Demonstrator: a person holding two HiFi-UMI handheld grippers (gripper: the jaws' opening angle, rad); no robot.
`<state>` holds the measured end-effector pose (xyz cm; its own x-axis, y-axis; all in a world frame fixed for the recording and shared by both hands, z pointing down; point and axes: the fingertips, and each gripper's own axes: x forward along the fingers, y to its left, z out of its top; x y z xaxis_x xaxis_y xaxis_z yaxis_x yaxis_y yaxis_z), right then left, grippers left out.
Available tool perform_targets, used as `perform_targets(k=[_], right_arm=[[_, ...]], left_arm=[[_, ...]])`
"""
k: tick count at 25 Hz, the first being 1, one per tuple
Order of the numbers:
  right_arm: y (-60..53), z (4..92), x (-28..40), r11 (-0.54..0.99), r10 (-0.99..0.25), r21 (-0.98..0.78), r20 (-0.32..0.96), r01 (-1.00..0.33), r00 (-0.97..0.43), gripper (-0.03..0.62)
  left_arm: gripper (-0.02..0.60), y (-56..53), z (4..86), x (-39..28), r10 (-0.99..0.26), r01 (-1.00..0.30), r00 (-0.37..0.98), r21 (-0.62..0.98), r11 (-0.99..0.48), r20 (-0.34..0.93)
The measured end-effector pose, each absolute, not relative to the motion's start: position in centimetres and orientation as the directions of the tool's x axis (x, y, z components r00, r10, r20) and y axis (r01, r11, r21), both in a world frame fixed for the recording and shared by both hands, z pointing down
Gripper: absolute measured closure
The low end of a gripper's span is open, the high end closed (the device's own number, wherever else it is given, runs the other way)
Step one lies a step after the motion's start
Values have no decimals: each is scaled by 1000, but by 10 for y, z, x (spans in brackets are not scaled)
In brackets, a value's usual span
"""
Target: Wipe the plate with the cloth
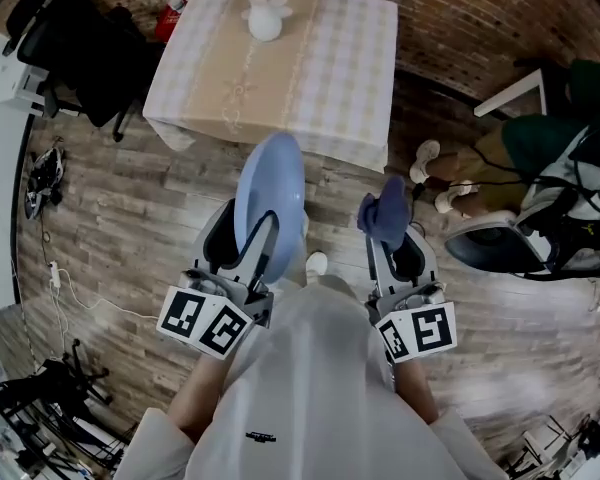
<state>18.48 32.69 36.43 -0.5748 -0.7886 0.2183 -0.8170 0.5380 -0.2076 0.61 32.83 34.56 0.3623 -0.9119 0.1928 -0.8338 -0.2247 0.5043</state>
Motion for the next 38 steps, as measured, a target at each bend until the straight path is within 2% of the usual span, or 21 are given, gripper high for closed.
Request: perform_targets(k=[10, 21, 29, 38], right_arm=[[199, 353, 173, 546, -784, -186, 232, -817, -576, 468], [12, 335, 134, 479, -836, -142, 228, -866, -500, 468], [-56, 352, 111, 480, -820, -145, 276, -865, -502, 468], [-84, 354, 88, 605, -750, -50, 301, -795, -590, 468]], left_arm=[[316, 174, 346, 19, -876, -800, 444, 523, -294, 187], [316, -22, 329, 3, -809, -740, 568, 525, -420, 154], [316, -83, 331, 3, -773, -706, 618, 533, -467, 142], [316, -99, 320, 24, -730, -668, 673, 525, -527, 123]])
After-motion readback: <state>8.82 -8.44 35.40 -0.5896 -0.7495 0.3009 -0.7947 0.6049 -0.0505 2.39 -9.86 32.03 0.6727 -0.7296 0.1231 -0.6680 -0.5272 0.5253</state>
